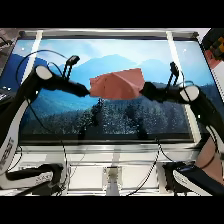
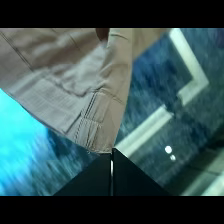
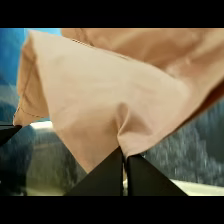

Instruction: Fold the clothes and pants, and hang the long-sleeved shirts on hangers.

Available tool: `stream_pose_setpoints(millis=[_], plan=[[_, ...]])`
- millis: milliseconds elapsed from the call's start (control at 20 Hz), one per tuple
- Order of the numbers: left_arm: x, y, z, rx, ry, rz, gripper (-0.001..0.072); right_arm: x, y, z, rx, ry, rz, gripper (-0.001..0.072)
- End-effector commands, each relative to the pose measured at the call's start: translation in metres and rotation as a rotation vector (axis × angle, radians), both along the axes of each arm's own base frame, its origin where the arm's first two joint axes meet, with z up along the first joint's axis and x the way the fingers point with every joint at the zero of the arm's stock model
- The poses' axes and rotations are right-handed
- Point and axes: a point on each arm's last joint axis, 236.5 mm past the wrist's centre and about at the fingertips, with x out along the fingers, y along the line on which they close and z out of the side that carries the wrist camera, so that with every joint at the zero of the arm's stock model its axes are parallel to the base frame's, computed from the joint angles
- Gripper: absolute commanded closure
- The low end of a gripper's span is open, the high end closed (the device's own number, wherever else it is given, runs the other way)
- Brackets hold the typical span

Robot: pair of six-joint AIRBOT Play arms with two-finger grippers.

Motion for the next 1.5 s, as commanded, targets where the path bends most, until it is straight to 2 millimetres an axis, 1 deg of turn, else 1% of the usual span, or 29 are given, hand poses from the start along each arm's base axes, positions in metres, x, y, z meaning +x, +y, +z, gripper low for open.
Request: stream_pose_setpoints(millis=[0, 100, 200, 300, 350, 400, 500, 550, 650, 750, 850, 950, 1050, 1150, 1300, 1450], plan=[[-0.048, 0.009, -0.014, 0.011, 0.040, 0.007, 0.0708, -0.045, 0.007, -0.013, 0.036, 0.063, -0.008, 0.0707], [-0.071, 0.012, -0.015, 0.009, 0.051, 0.016, 0.0708, -0.060, 0.011, -0.009, 0.045, 0.073, -0.003, 0.0707], [-0.087, 0.014, -0.012, 0.003, 0.047, 0.027, 0.0707, -0.075, 0.010, -0.004, 0.036, 0.082, -0.003, 0.0708], [-0.098, 0.016, -0.002, -0.011, 0.036, 0.055, 0.0708, -0.094, 0.008, 0.001, 0.018, 0.105, 0.012, 0.0707], [-0.102, 0.016, 0.005, -0.018, 0.022, 0.059, 0.0707, -0.101, 0.009, 0.007, 0.022, 0.101, 0.022, 0.0707], [-0.105, 0.016, 0.014, -0.027, 0.007, 0.068, 0.0707, -0.105, 0.009, 0.014, 0.030, 0.088, 0.026, 0.0707], [-0.106, 0.017, 0.026, -0.039, -0.027, 0.082, 0.0707, -0.102, 0.007, 0.021, 0.022, 0.061, 0.021, 0.0707], [-0.103, 0.017, 0.029, -0.044, -0.039, 0.097, 0.0707, -0.095, 0.003, 0.021, -0.007, 0.048, 0.017, 0.0708], [-0.096, 0.018, 0.027, -0.051, -0.033, 0.134, 0.0707, -0.076, -0.004, 0.015, -0.067, 0.037, 0.007, 0.0707], [-0.093, 0.018, 0.016, -0.044, -0.004, 0.137, 0.0707, -0.051, -0.001, 0.011, -0.078, 0.019, -0.006, 0.0707], [-0.088, 0.018, 0.004, -0.036, 0.028, 0.145, 0.0706, -0.025, 0.002, 0.004, -0.090, 0.005, -0.015, 0.0707], [-0.075, 0.020, -0.004, -0.032, 0.016, 0.179, 0.0706, -0.004, 0.004, -0.011, -0.097, 0.012, -0.037, 0.0707], [-0.056, 0.025, -0.008, -0.031, -0.025, 0.226, 0.0706, 0.009, 0.002, -0.031, -0.119, 0.027, -0.053, 0.0706], [-0.042, 0.028, -0.011, -0.028, -0.054, 0.263, 0.0706, 0.022, 0.001, -0.046, -0.127, 0.027, -0.074, 0.0706], [-0.024, 0.033, -0.025, -0.018, -0.068, 0.310, 0.0706, 0.044, -0.001, -0.051, -0.115, -0.023, -0.127, 0.0707], [-0.016, 0.036, -0.048, 0.002, -0.037, 0.332, 0.0706, 0.059, -0.004, -0.054, -0.097, -0.047, -0.178, 0.0707]])
